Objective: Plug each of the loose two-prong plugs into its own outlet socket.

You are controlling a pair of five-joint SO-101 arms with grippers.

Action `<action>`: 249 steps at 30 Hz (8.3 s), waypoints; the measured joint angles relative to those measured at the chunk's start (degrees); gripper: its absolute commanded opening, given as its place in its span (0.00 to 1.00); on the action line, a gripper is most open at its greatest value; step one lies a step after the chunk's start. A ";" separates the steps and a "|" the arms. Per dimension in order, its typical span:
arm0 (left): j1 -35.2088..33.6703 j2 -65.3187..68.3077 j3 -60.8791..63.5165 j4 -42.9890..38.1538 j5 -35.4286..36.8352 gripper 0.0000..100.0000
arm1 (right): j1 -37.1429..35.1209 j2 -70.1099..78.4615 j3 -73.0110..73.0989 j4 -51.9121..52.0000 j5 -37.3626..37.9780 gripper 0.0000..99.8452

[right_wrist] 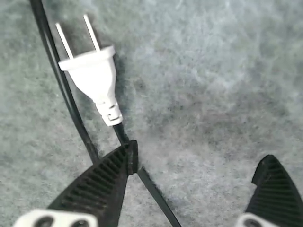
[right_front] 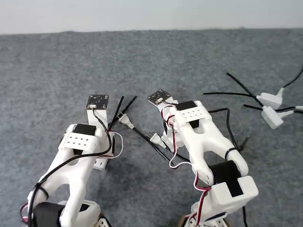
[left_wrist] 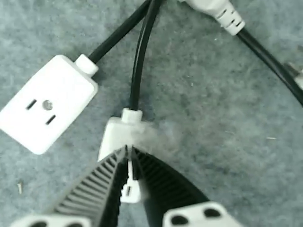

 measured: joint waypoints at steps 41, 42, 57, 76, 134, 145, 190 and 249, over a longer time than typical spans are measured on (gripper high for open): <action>1.05 0.88 0.79 2.99 -7.03 0.01 | 0.00 0.00 0.00 1.05 0.00 0.37; 1.05 0.88 0.44 2.99 -7.03 0.01 | 0.00 0.00 0.00 1.05 0.00 0.37; 15.82 0.97 -14.33 6.51 -6.24 0.01 | 0.00 0.00 0.00 1.05 0.00 0.37; 0.62 0.97 -5.01 4.75 -3.69 0.51 | 0.53 0.00 0.00 1.05 0.00 0.37; -9.14 -28.04 -2.99 -1.93 -12.75 0.41 | -0.62 -40.35 18.55 -0.35 -3.34 0.37; -13.89 -35.43 10.20 -12.75 -14.86 0.41 | -11.69 -32.35 22.68 -6.15 0.18 0.37; -16.88 -35.60 14.33 -20.13 -13.71 0.41 | -15.21 1.58 2.55 -13.27 3.96 0.06; -16.62 -35.60 16.70 -25.05 -13.71 0.41 | -13.36 1.93 1.05 -11.43 3.96 0.15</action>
